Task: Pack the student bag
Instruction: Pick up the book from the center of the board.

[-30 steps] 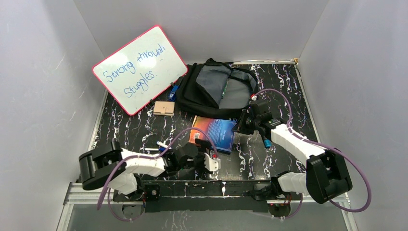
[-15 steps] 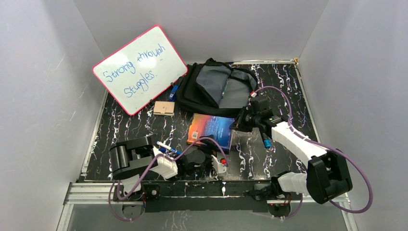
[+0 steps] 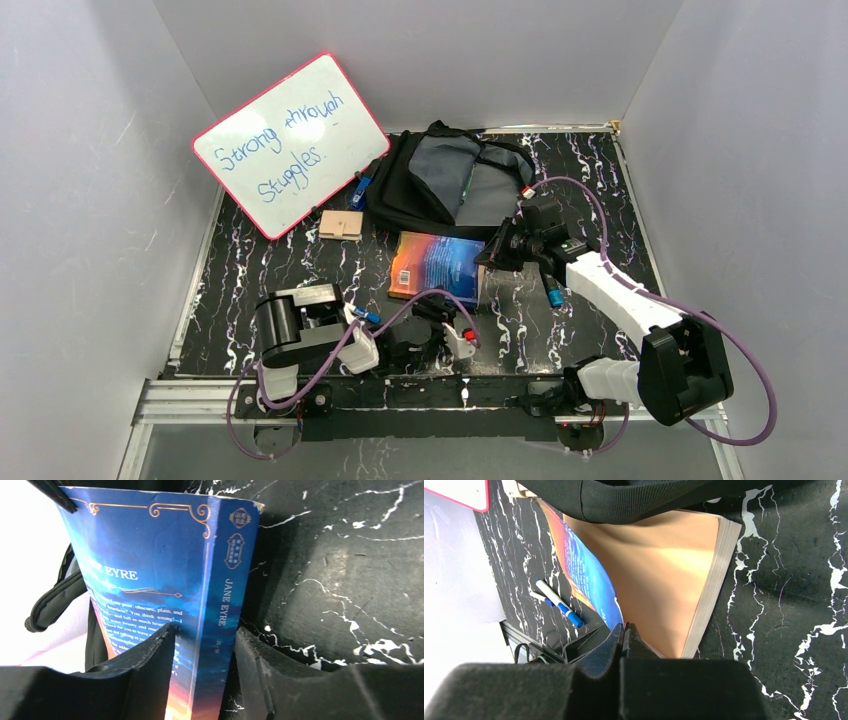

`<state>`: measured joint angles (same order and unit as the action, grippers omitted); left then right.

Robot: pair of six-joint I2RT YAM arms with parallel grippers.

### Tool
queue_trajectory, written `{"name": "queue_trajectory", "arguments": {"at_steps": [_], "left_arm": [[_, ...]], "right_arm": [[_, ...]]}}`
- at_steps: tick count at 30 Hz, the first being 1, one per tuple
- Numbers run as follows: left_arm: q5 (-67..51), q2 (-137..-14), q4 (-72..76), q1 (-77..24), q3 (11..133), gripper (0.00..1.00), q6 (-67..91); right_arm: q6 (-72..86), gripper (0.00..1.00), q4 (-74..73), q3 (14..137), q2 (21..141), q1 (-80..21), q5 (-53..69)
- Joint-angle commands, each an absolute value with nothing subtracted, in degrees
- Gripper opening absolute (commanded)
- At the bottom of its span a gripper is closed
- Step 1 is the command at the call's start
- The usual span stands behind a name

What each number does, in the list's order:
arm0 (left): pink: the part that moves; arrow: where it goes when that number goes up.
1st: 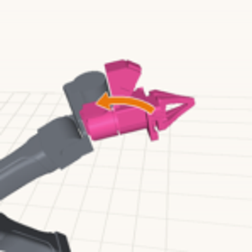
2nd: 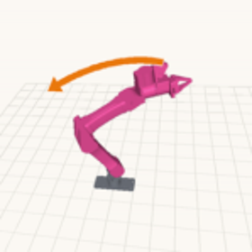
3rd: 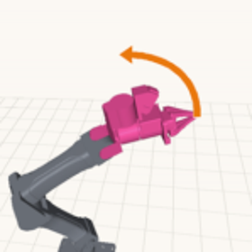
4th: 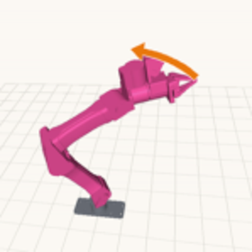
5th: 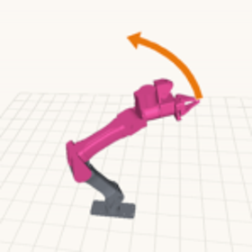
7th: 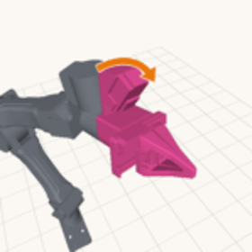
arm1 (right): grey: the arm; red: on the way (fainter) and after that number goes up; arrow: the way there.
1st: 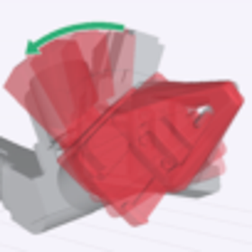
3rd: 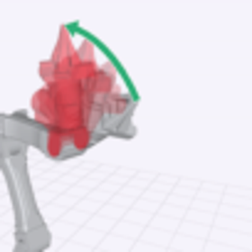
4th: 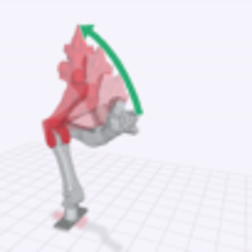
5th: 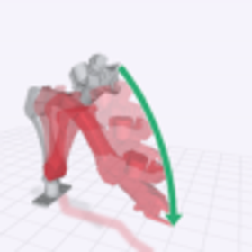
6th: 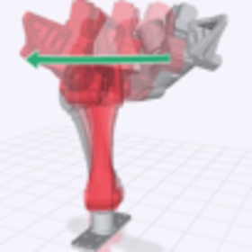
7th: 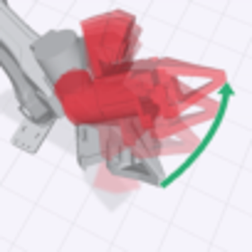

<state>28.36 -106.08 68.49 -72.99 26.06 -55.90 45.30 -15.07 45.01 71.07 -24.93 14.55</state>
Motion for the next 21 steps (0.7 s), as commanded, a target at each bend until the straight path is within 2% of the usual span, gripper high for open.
{"name": "queue_trajectory", "arguments": {"at_steps": [1,8,9,10,11,14,17,21], "left_arm": [[30.8,-107.4,73.1,-73.2,27.2,0.39,-55.6],[31.3,-107.9,75.1,-73.2,27.0,0.14,-56.1],[31.3,-107.8,75.2,-73.2,27.0,0.12,-56.0],[31.4,-107.6,75.4,-73.2,26.9,0.09,-55.8],[31.5,-107.4,75.4,-73.2,26.8,0.07,-55.7],[31.5,-107.0,75.7,-73.2,26.6,0.03,-55.1],[31.5,-106.4,75.9,-73.3,26.5,0.0,-54.5],[32.4,-104.8,75.9,-74.5,26.1,0.0,-53.4]], "right_arm": [[46.6,0.0,-12.6,46.9,68.8,-25.2,15.7],[45.0,0.0,-13.6,45.9,68.5,-25.2,12.9],[44.6,0.03,-14.2,45.8,68.2,-25.1,11.6],[44.2,0.12,-14.9,45.6,67.9,-25.1,10.1],[43.7,0.27,-15.7,45.1,67.3,-25.1,8.5],[43.0,0.54,-17.2,43.6,64.6,-24.8,3.1],[42.8,0.69,-18.9,42.1,62.4,-24.6,0.4],[44.7,0.81,-19.0,38.5,59.6,-24.3,1.6]]}}
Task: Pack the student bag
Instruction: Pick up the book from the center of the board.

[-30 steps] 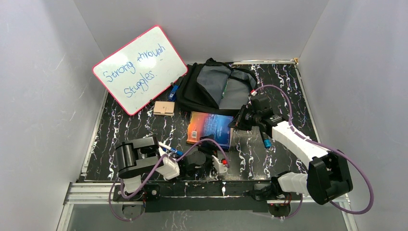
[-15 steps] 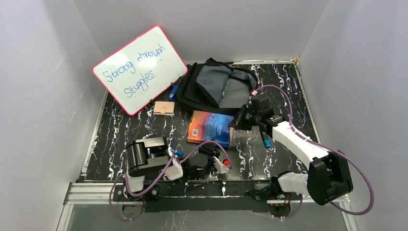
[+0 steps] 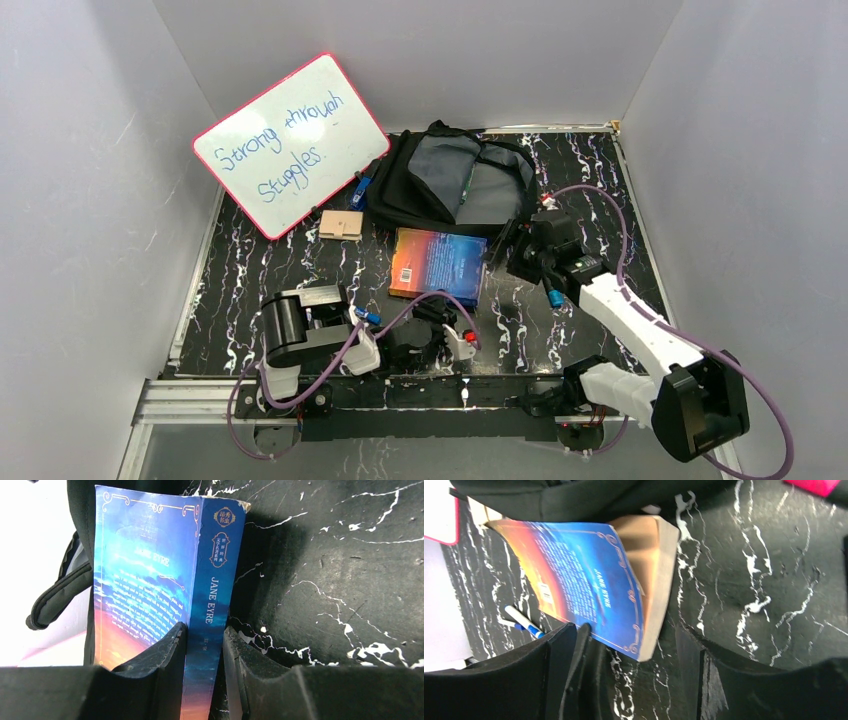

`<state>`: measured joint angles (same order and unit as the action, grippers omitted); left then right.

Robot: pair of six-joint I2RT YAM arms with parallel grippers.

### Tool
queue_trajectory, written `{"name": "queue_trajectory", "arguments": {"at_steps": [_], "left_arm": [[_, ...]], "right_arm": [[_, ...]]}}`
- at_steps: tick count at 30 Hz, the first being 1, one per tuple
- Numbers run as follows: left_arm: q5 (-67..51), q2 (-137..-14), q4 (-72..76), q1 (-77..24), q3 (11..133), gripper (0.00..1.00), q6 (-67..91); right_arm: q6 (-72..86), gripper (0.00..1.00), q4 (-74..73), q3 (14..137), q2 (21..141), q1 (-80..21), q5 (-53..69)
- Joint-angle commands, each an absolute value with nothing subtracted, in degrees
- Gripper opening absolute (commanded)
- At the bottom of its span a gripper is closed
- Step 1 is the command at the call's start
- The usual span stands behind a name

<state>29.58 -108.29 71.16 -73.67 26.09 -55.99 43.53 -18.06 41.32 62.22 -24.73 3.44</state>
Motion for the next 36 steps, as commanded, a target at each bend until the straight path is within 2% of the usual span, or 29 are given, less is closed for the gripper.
{"name": "queue_trajectory", "arguments": {"at_steps": [1,9,19,29,36], "left_arm": [[32.6,-104.2,75.9,-75.1,26.0,0.0,-52.9],[36.7,-101.6,75.8,-81.5,26.1,0.0,-49.6],[38.1,-101.5,75.8,-83.5,27.5,0.0,-47.3],[38.0,-100.9,75.8,-83.7,26.5,0.0,-46.5],[37.9,-100.4,75.9,-83.8,25.8,0.0,-45.7]], "right_arm": [[45.7,0.82,-18.3,37.2,58.9,-24.4,3.0],[56.0,0.86,-5.8,24.7,56.3,-24.4,14.4],[64.1,0.85,4.4,18.6,59.4,-24.0,20.0],[70.3,0.71,15.8,16.0,66.4,-22.0,24.8],[69.6,0.54,20.0,15.0,70.0,-18.9,28.3]]}}
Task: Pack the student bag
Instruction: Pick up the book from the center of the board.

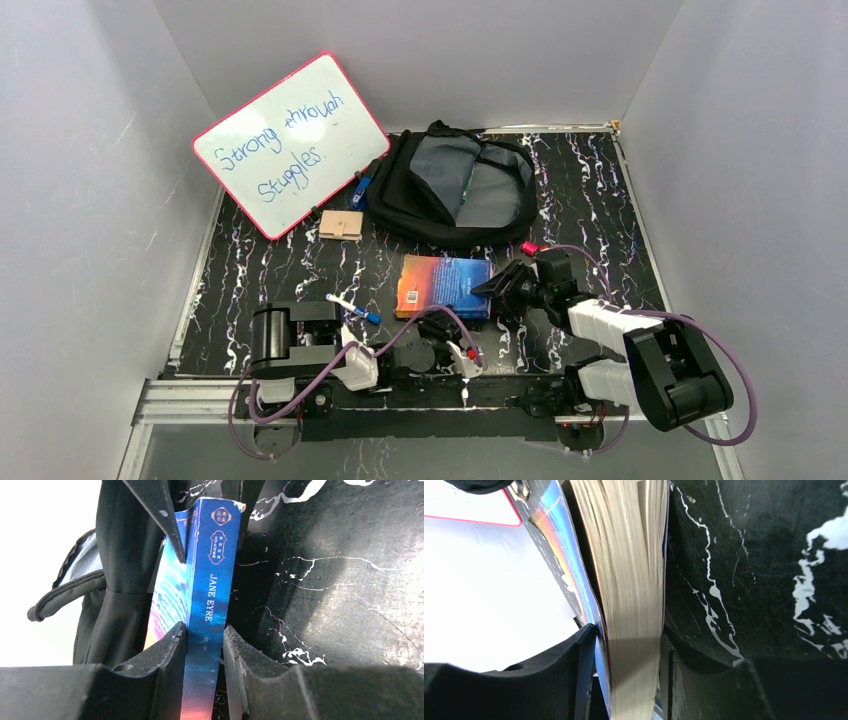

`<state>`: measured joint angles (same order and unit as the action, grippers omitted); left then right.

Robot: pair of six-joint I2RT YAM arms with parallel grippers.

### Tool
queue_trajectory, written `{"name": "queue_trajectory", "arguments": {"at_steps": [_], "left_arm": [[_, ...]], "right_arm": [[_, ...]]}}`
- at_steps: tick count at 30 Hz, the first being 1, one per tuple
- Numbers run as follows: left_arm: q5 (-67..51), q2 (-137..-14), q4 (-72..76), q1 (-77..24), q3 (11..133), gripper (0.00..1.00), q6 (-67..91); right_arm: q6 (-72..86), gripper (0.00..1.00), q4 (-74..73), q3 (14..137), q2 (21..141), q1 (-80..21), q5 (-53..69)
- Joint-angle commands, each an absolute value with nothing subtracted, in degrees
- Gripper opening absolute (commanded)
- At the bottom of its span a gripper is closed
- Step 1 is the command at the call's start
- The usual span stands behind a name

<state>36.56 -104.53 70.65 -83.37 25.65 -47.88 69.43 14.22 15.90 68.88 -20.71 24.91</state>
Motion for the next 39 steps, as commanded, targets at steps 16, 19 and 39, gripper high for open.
{"name": "queue_trajectory", "arguments": {"at_steps": [16,19,39], "left_arm": [[36.5,-77.3,48.8,-83.5,29.4,0.67,-13.2],[36.4,-72.0,35.7,-81.3,34.6,0.67,-2.9],[8.3,-80.5,17.6,-35.2,58.7,0.66,34.3]], "right_arm": [[51.0,0.0,1.7,21.0,60.4,-17.0,24.6],[45.6,0.0,-2.7,22.1,57.3,-17.0,24.4],[32.6,0.0,-29.0,56.6,41.6,-17.0,-2.0]]}}
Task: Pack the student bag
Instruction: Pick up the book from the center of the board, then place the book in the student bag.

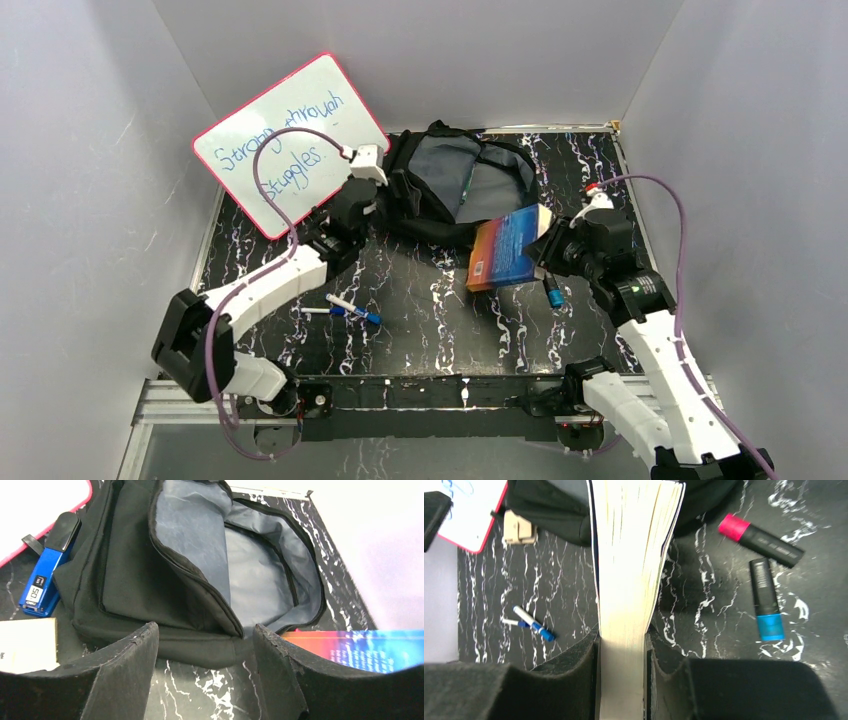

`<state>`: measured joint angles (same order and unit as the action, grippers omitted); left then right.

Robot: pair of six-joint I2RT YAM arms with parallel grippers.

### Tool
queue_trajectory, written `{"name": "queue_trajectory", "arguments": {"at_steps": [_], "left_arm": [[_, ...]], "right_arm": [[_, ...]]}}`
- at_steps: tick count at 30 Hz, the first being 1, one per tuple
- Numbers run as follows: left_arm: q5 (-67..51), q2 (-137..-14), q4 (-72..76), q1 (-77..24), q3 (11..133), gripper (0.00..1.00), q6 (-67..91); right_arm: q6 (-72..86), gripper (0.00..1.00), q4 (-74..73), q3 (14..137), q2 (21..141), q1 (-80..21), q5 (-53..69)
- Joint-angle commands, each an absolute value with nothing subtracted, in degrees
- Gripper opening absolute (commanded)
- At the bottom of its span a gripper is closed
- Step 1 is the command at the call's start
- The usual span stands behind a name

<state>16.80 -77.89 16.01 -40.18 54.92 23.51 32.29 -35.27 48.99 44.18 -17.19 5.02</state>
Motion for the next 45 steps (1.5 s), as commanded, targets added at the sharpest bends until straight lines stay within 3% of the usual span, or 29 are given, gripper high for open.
{"name": "queue_trajectory", "arguments": {"at_steps": [1,12,32,35,40,45], "left_arm": [[6.5,-81.8,18.5,-34.1,59.5,0.66,35.6],[-2.9,-96.6,25.0,-28.1,67.7,0.66,43.1],[-4.7,-110.4,26.9,-27.3,75.1,0.64,42.8],[-5.6,-112.2,27.5,-27.2,76.4,0.55,43.4],[-7.7,-112.7,28.9,-26.6,77.3,0.21,43.7],[-7.1,-109.9,29.8,-26.1,76.9,0.07,42.9]], "right_arm": [[33.0,0.0,-27.9,57.1,41.6,-17.0,-3.1],[36.6,0.0,-18.9,63.4,44.8,-17.0,-6.9],[35.7,0.0,-4.2,67.2,56.1,-17.0,-13.0],[36.1,0.0,-3.6,67.0,57.2,-17.0,-13.1],[36.2,0.0,-2.5,66.4,58.9,-16.5,-13.6],[38.7,0.0,-0.5,65.6,60.7,-14.7,-11.4]]}}
